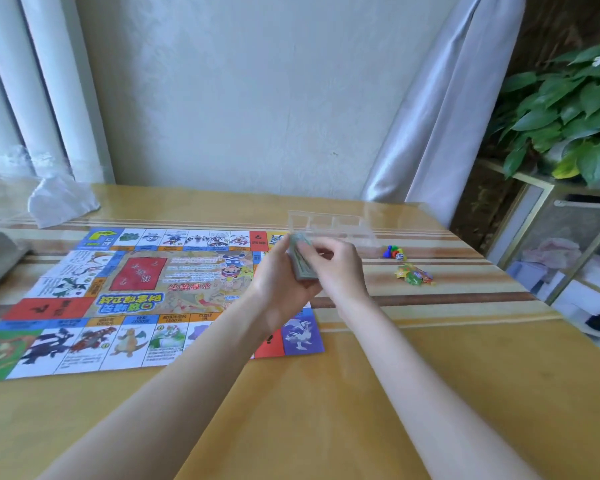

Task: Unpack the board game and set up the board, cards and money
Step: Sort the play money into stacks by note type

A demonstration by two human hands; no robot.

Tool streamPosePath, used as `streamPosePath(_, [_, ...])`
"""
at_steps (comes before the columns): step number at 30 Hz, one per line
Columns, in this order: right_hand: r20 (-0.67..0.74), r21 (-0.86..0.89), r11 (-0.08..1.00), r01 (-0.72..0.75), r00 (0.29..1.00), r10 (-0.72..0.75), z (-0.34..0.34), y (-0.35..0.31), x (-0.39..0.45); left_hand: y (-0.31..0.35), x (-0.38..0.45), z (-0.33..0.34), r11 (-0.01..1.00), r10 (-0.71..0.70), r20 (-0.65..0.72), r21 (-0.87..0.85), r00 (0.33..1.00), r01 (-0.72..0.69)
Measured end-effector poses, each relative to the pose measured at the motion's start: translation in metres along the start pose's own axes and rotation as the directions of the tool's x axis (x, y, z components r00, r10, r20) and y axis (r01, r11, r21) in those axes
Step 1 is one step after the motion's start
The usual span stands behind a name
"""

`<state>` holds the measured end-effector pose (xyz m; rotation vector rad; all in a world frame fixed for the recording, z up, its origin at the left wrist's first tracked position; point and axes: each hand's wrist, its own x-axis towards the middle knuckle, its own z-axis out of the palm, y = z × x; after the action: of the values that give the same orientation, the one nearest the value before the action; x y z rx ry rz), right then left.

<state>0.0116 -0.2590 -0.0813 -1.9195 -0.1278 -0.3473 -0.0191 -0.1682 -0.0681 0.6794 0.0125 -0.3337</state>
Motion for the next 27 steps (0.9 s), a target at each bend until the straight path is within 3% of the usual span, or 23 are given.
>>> streamPosePath(4, [-0.112, -0.141, 0.986, 0.086, 0.988, -0.103, 0.018, 0.008, -0.008, 0.009, -0.014, -0.024, 0.994, 0.019, 0.036, 0.111, 0.999, -0.023])
streamPosePath(7, [-0.158, -0.046, 0.998, 0.047, 0.986, -0.054, 0.026, 0.006, -0.013, 0.017, -0.015, -0.039, 0.975, 0.07, 0.025, 0.209, 0.997, -0.074])
streamPosePath(13, [-0.045, 0.188, 0.979, -0.075, 0.995, 0.085, 0.022, 0.004, -0.014, 0.021, -0.01, -0.052, 0.894, 0.201, -0.005, 0.411, 0.979, -0.182])
streamPosePath(20, [-0.14, 0.181, 0.982, -0.046, 0.988, 0.072, 0.017, 0.004, -0.015, 0.023, -0.011, -0.05, 0.943, 0.139, 0.019, 0.304, 0.99, -0.138])
streamPosePath(27, [-0.113, 0.191, 0.982, 0.01, 0.993, 0.012, 0.017, 0.008, -0.018, 0.018, -0.015, -0.049, 0.902, 0.258, -0.06, 0.373, 0.964, -0.218])
